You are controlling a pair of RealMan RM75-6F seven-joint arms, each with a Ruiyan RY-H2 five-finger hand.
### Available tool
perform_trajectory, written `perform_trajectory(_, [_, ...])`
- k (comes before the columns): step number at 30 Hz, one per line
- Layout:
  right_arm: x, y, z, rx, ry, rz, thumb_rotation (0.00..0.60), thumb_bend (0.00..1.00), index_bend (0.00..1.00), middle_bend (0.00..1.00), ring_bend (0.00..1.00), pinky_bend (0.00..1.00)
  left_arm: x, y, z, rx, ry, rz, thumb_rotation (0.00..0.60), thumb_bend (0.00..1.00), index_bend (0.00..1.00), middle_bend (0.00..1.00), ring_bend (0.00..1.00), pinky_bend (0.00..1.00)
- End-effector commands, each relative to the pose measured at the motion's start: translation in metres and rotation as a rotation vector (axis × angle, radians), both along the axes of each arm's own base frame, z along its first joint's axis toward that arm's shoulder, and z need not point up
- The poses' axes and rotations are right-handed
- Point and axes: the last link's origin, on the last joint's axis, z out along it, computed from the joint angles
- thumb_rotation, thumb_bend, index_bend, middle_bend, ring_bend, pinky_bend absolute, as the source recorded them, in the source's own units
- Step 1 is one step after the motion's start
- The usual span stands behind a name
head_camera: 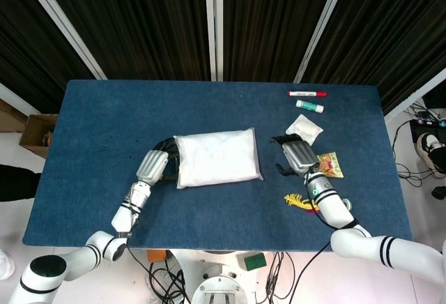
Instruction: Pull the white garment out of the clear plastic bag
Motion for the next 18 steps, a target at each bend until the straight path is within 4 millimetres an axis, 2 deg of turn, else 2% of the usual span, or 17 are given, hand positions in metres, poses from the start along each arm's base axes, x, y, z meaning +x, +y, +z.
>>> perform_trajectory(1, [0.004,0.011,-0.014,0.034,-0.013,-0.005,0.6,0.25,0.26,0.28,0.13,0.15,-0.002,-0.005,0.001,-0.006,0.008,0.005,0.6,0.61,0.78,0.3,0.09,0.16])
perform_trajectory(4, [0.008,0.02,-0.028,0.024,-0.018,-0.012,0.6,0.21,0.34,0.32,0.13,0.15,0.001,-0.008,-0.001,-0.014,0.002,0.005,0.6,0.61,0.78,0.3,0.09,0.16])
perform_trajectory(11, [0.007,0.024,-0.045,-0.049,-0.007,-0.08,0.6,0.21,0.47,0.37,0.14,0.15,0.007,-0.015,-0.004,-0.032,0.002,-0.007,0.6,0.61,0.79,0.3,0.09,0.16])
perform_trajectory(15, [0.004,0.025,-0.051,-0.076,0.005,-0.111,0.6,0.24,0.55,0.39,0.14,0.15,0.009,-0.017,-0.005,-0.038,0.0,-0.007,0.6,0.61,0.79,0.3,0.09,0.16])
perform_trajectory(18, [0.001,0.026,-0.057,-0.07,0.0,-0.137,0.6,0.27,0.56,0.39,0.14,0.15,0.009,-0.017,-0.006,-0.041,0.003,-0.008,0.6,0.61,0.79,0.3,0.09,0.16])
